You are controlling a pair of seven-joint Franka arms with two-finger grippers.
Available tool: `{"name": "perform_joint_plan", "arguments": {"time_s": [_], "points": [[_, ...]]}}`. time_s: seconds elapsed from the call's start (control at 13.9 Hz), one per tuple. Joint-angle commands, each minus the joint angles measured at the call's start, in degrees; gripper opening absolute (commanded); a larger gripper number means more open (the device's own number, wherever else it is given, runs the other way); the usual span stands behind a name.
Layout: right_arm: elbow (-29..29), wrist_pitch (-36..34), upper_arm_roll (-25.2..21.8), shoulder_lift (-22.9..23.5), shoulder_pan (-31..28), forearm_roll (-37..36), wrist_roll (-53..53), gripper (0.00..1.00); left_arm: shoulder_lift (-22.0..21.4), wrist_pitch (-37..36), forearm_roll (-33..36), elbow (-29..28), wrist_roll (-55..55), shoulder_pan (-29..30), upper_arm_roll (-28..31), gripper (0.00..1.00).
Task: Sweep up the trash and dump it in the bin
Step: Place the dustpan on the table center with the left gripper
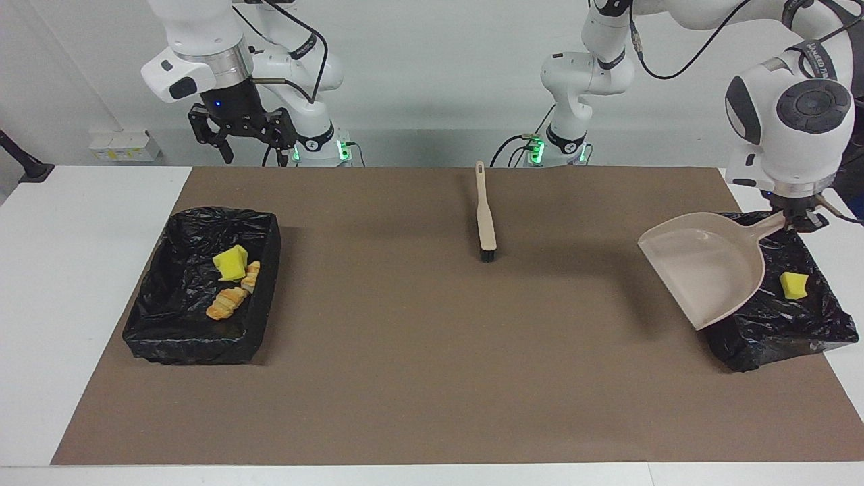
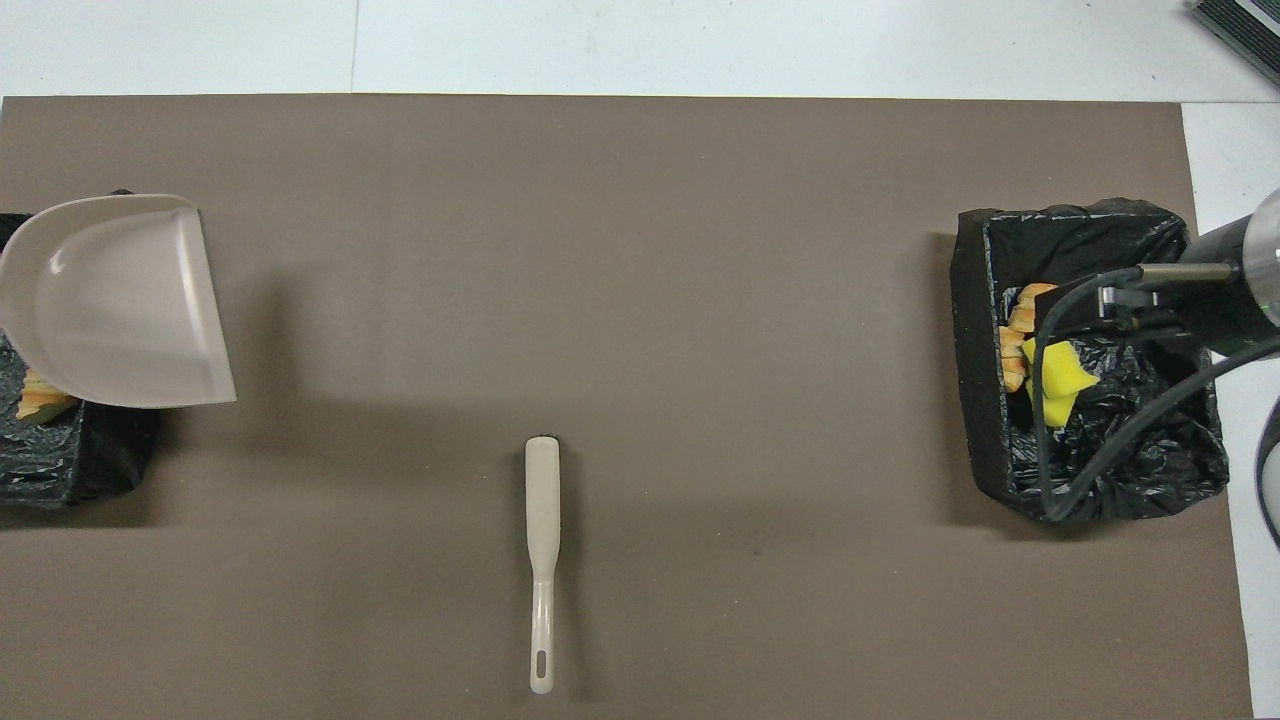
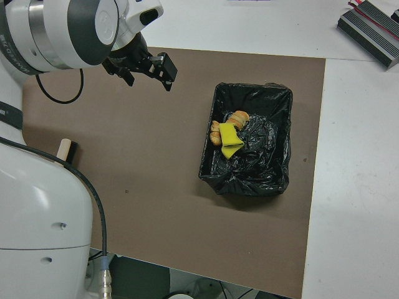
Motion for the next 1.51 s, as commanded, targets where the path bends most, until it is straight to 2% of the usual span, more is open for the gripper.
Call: {"name": "perform_joint_plan", "arguments": {"time_s": [0.0, 0.14, 0.29, 0.5, 0.86, 1.01, 1.08, 1.15, 1.44], "points": [[-3.3, 1.6, 0.2, -2.3, -1.8, 0.0, -2.1, 1.00, -1.6, -3.3, -6.8, -3.3, -15.3, -0.9, -4.0, 0.00], [-3.3, 1.5, 0.2, -2.3, -1.8, 0.1, -2.1, 1.00, -1.0, -3.4, -9.3, -5.6, -30.2, -1.0, -9.3, 0.00], [-3.4, 1.5, 0.2, -2.3, -1.9, 0.1, -2.1, 1.00, 1.1, -1.5, -16.5, -6.4, -45.9, -2.2, -11.8, 0.00], [-3.3, 1.5, 0.2, -2.3, -2.0, 0.2, -2.1, 1.00, 5.6, 5.4, -22.8, -5.7, -65.9, -3.8, -17.2, 0.00], [-3.3, 1.4, 0.1, -2.2, -2.7, 1.1, -1.9, 1.00, 13.3, 15.9, -26.2, -4.6, -87.2, -7.4, -22.7, 0.00], [-3.2, 1.1, 0.1, -2.2, -3.2, 1.1, -2.0, 1.00, 14.9, 20.1, -26.7, -5.5, -93.8, -8.0, -23.9, 0.00], [-3.2, 0.9, 0.1, -2.2, -3.2, 1.1, -2.1, 1.00, 14.8, 19.2, -27.0, -4.9, -93.8, -7.8, -24.2, 0.13], [-3.2, 0.8, 0.1, -2.2, -3.2, 1.1, -2.0, 1.00, 14.0, 19.2, -27.2, -4.9, -93.7, -7.9, -24.2, 0.99], [-3.2, 0.8, 0.1, -2.2, -3.2, 1.1, -2.1, 1.00, 8.9, 15.5, -26.9, -4.7, -93.9, -6.6, -23.2, 1.00]]}}
